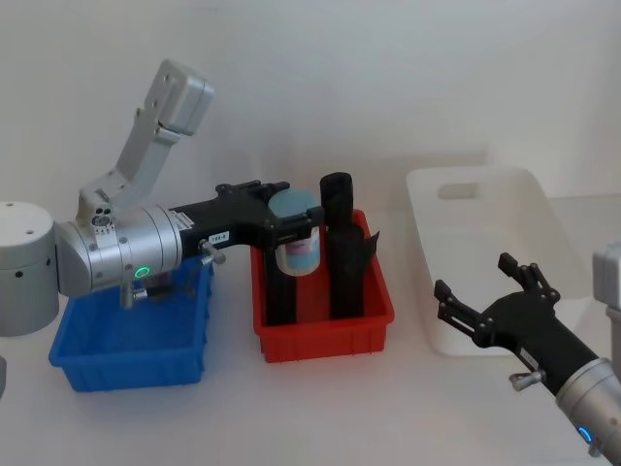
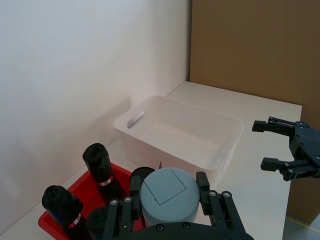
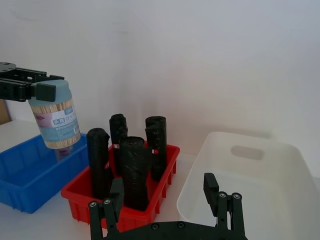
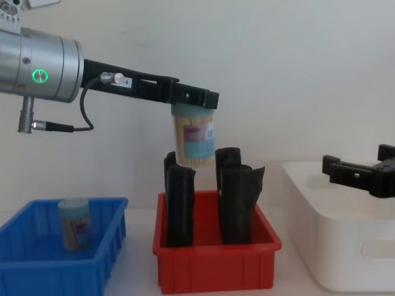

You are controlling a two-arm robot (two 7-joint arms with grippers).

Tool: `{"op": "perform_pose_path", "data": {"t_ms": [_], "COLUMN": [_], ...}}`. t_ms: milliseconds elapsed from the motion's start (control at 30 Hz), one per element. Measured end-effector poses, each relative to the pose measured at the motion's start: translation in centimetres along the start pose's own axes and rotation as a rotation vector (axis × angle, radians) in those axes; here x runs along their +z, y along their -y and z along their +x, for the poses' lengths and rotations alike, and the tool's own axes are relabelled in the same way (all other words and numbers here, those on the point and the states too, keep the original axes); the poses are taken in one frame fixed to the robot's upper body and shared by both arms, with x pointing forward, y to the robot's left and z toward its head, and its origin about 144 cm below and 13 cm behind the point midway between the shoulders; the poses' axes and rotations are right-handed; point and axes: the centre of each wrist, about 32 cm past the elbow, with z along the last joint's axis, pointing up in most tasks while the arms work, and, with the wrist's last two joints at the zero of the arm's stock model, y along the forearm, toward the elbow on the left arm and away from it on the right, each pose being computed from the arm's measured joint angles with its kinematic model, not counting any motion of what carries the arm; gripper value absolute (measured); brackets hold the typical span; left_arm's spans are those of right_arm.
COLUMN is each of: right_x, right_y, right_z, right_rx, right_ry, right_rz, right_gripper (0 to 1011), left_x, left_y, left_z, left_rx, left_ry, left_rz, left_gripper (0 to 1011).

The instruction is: Pick the cotton swabs from the blue box and place them into the white box.

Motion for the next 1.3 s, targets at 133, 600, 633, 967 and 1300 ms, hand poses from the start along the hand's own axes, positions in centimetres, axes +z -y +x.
{"op": "perform_pose_path", "data": {"t_ms": [133, 600, 633, 967, 1300], "right_x": [0.3, 2.3, 2.4, 3.4, 3.8], "right_y": [-0.2, -2.5, -2.7, -4.9, -7.1], "right_z": [-0.1, -1.2, -1.2, -1.7, -1.9], "right_rx": [0.040, 0.227, 0.236, 0.295, 0.333], "right_ry": [0.009, 0.044, 0.045, 0.062, 0.068], "right_rz": [0.002, 0.002, 0.002, -0.005, -0.013], "right_gripper": [1002, 1001, 1002, 1002, 1002], "left_x": [0.1, 0.3, 0.3, 0.3, 0.4], "left_y": [0.0, 0.1, 0.1, 0.1, 0.1], "left_z": [0.0, -0.1, -0.1, -0.1, -0.1], "left_rx": [-0.006, -0.017, -0.018, -0.021, -0.022], "left_ry": [-0.001, -0.001, -0.001, -0.002, -0.002], "left_rz": [0.000, -0.001, -0.001, -0.001, -0.001], "left_gripper": [670, 670, 670, 670, 670]}}
